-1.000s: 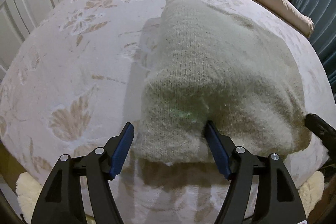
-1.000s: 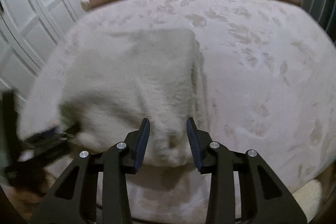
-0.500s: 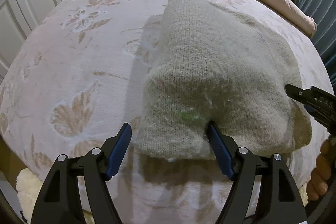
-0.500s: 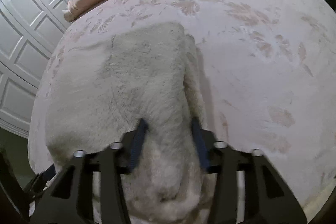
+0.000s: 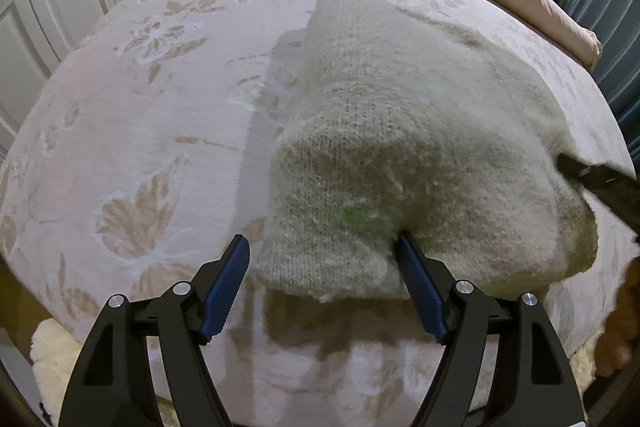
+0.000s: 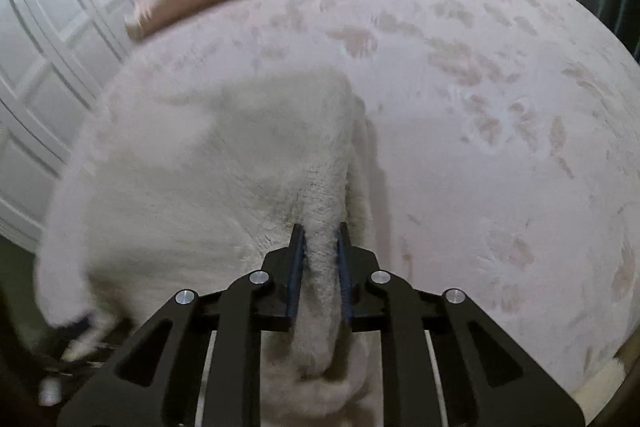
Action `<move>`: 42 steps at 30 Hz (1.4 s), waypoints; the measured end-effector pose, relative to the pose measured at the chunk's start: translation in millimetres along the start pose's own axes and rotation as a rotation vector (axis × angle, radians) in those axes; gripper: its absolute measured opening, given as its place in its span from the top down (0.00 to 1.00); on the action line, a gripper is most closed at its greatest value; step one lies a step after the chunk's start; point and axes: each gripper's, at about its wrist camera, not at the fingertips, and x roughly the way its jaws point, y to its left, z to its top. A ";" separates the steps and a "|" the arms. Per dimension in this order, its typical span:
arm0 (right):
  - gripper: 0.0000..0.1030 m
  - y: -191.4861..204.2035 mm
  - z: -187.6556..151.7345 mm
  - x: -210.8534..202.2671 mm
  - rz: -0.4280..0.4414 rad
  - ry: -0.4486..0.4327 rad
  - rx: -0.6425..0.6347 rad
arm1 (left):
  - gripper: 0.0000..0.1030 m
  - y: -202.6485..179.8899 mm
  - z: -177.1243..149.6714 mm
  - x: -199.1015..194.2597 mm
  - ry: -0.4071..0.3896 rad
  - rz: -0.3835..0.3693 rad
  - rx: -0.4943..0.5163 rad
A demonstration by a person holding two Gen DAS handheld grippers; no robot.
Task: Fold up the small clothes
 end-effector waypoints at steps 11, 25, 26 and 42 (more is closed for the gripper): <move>0.86 8.5 -39.3 6.7 -0.064 0.065 -0.116 | 0.30 9.9 28.1 -32.1 -0.131 0.036 -0.051; 0.78 11.9 -48.6 -21.7 -0.061 0.030 -0.104 | 0.29 9.3 14.5 -18.5 -0.106 0.096 -0.008; 0.78 13.0 -49.8 -31.1 -0.049 0.013 -0.101 | 0.29 7.8 11.4 -20.7 -0.105 0.091 -0.005; 0.36 -2.4 -153.0 -40.1 -0.157 -0.022 -0.091 | 0.27 -35.9 -76.4 2.6 -0.006 0.118 0.078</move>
